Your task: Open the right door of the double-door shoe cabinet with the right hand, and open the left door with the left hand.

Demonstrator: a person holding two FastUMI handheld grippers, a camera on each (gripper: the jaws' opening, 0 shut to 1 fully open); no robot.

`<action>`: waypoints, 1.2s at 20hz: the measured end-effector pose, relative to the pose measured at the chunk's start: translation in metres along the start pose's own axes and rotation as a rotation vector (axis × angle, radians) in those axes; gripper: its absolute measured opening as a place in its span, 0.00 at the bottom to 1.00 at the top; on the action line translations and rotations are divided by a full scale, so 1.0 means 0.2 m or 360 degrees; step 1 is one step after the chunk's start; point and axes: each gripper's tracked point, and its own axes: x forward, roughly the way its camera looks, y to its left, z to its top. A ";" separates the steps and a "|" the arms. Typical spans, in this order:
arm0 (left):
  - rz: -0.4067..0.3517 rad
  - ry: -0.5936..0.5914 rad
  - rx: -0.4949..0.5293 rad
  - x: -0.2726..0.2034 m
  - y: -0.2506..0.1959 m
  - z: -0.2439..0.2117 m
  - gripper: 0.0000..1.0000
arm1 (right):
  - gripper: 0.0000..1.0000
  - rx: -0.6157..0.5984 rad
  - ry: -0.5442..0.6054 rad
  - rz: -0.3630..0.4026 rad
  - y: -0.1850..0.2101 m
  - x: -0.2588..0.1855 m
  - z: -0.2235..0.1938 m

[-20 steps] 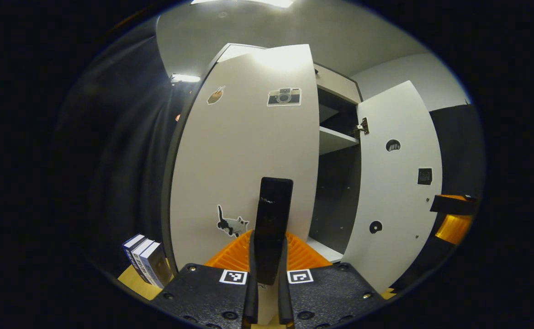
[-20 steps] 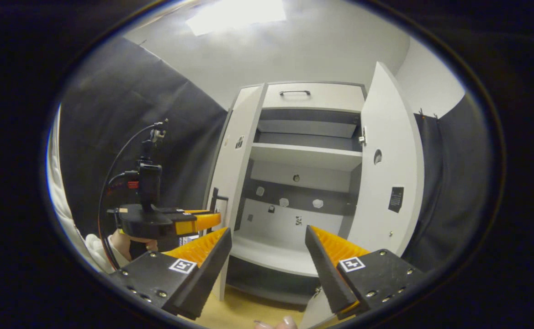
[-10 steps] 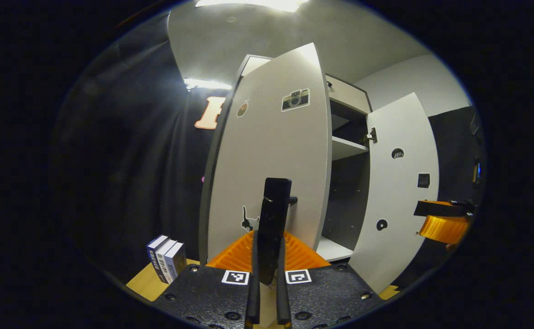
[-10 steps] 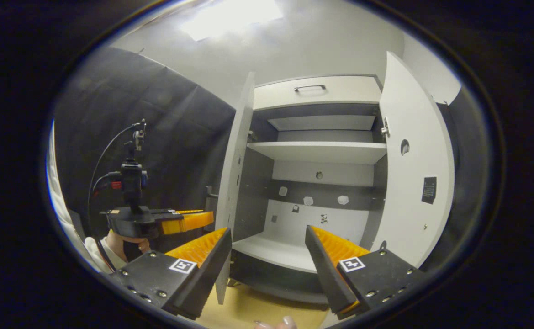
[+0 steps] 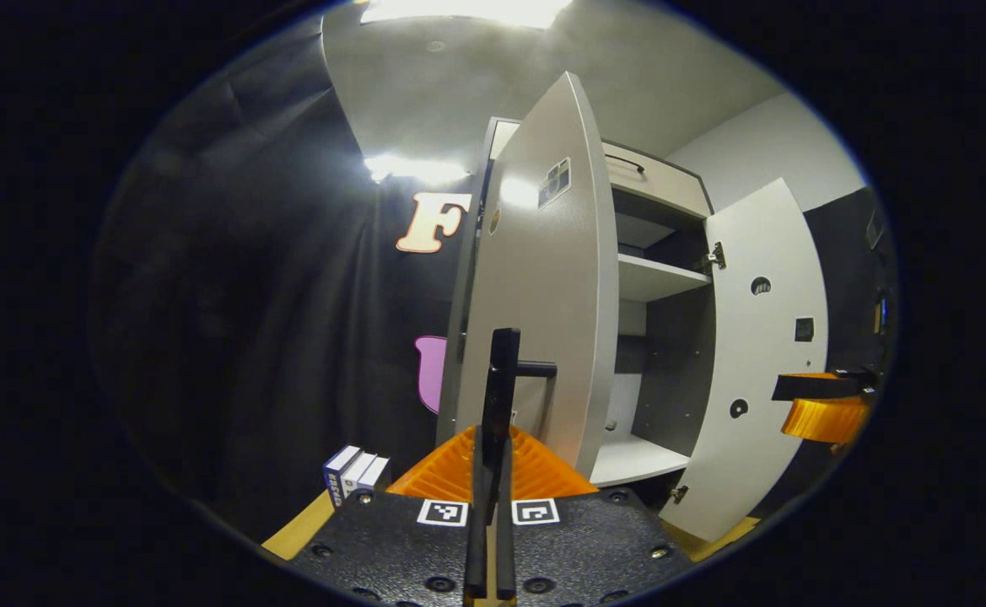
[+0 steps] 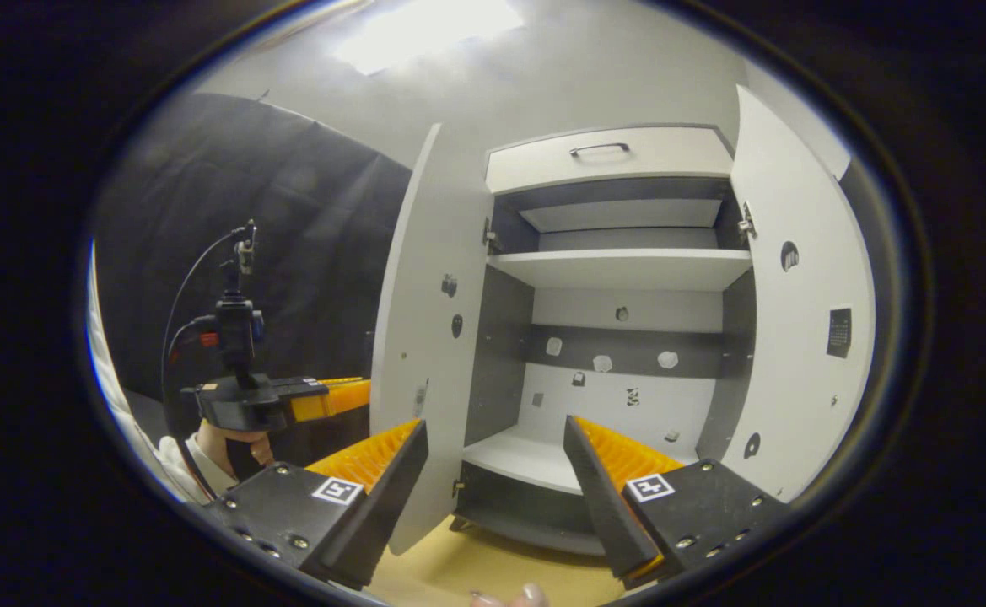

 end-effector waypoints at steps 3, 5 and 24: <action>0.0017 -0.0043 -0.0108 0.00 0.07 0.02 0.04 | 0.98 0.0027 -0.0010 -0.0009 0.02 0.05 0.01; 0.0023 -0.0041 -0.0133 0.00 0.13 0.02 0.04 | 0.98 0.0058 -0.0003 -0.0008 0.01 0.09 -0.01; 0.0096 0.0009 0.0089 -0.05 0.29 -0.01 0.13 | 0.98 0.0189 0.0086 -0.0057 -0.09 0.14 -0.11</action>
